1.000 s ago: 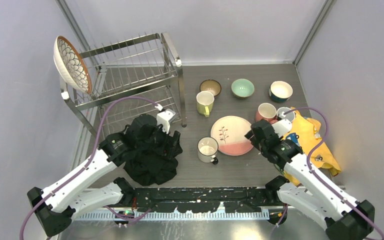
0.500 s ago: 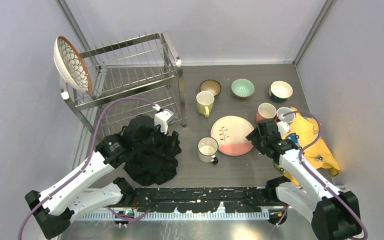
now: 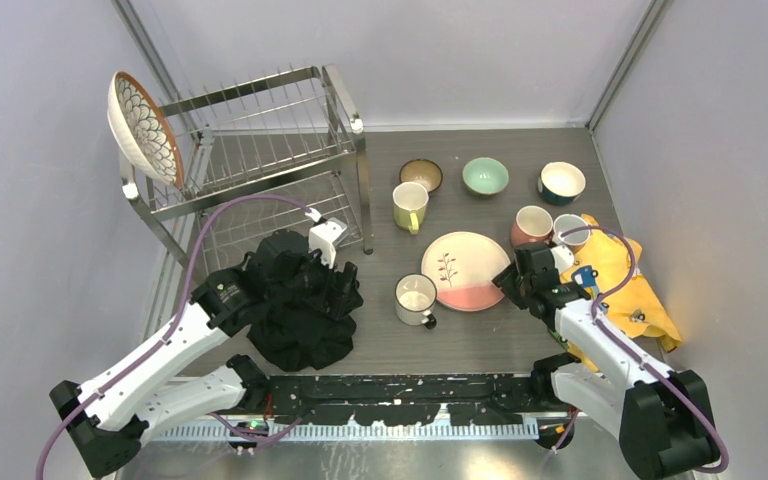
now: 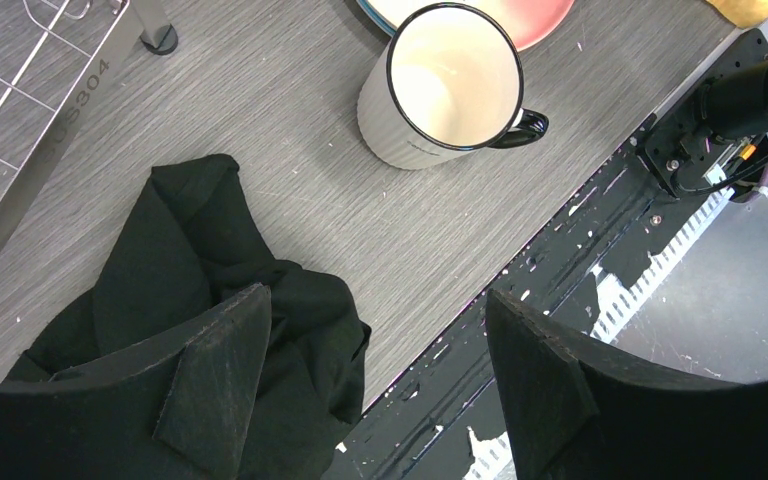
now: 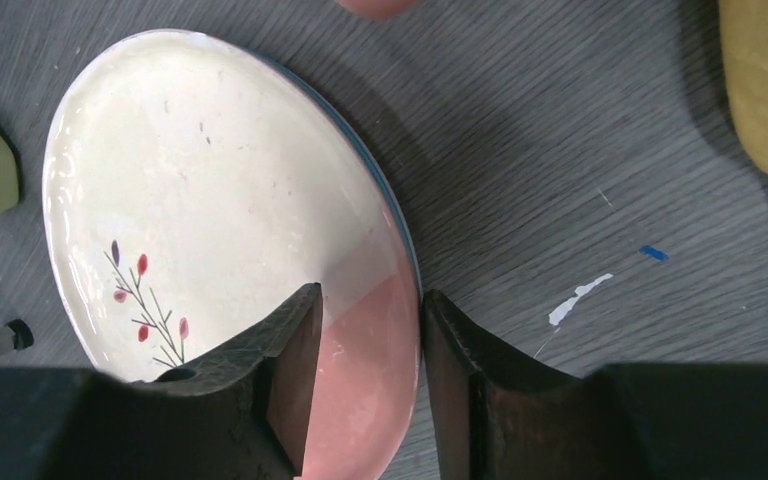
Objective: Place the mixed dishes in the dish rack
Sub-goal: Pick up the plate at the center of the board.
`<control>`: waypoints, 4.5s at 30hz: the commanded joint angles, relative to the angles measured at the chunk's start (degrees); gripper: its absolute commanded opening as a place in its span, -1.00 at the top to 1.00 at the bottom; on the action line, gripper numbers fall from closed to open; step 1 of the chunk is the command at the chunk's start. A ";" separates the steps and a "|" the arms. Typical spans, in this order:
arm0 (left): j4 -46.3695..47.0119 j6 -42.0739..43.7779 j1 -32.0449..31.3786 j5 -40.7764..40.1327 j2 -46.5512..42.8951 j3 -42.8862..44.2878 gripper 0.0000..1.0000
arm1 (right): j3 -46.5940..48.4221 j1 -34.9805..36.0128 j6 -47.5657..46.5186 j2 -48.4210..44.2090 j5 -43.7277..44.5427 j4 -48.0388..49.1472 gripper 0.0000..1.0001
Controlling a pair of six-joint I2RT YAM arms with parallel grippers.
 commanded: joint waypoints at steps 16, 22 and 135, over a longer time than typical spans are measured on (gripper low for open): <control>3.07 0.19 -0.32 -2.12 3.37 1.29 -0.55 | 0.81 -0.31 -1.18 -7.83 0.88 -0.81 0.54; 3.49 3.28 -4.34 -4.80 11.96 7.06 -0.48 | -0.23 -0.27 -1.50 -10.73 -2.01 1.45 0.57; 60.47 48.56 -27.78 -22.39 61.84 12.77 -0.36 | 1.28 -2.76 0.28 -10.48 -3.53 1.51 0.98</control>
